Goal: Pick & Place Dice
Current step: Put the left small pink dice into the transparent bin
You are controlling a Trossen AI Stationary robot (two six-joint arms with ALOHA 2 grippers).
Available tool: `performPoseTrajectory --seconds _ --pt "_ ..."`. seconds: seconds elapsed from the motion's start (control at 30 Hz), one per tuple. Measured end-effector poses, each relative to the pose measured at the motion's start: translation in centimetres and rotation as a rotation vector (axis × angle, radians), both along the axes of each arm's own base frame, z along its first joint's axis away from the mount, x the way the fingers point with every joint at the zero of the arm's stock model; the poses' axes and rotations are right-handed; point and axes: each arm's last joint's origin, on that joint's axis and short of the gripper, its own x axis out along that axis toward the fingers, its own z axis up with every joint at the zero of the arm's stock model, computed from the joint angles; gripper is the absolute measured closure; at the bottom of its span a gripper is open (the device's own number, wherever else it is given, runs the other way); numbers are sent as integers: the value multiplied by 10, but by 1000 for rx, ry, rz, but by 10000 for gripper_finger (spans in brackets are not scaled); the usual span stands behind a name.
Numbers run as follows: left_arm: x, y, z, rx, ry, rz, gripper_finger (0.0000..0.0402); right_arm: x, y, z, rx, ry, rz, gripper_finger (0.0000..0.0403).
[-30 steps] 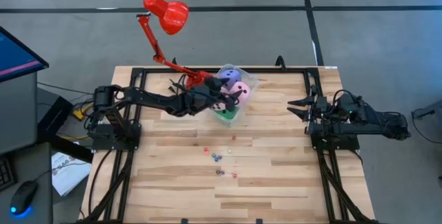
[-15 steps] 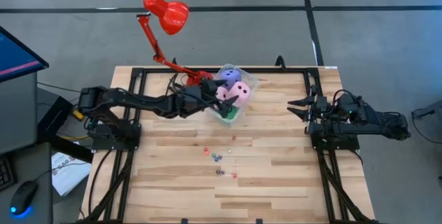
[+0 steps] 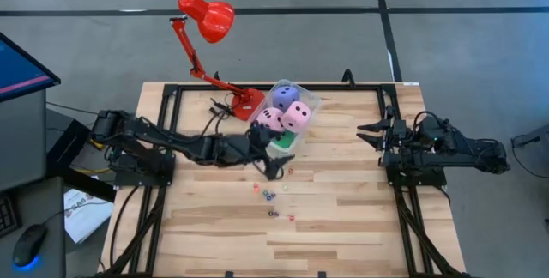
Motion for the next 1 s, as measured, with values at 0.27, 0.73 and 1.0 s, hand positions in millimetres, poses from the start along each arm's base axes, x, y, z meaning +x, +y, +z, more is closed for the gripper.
performPoseTrajectory --seconds 0.27,0.73,1.0 --pt "-5 -17 -8 13 86 -51 8 0 0 0 2 0 0 305" --pt "-15 -42 -17 -4 171 -116 8 0 0 0 2 -1 0 305" --pt "-14 -38 -17 -5 171 -103 8 0 0 6 4 -61 0 305"
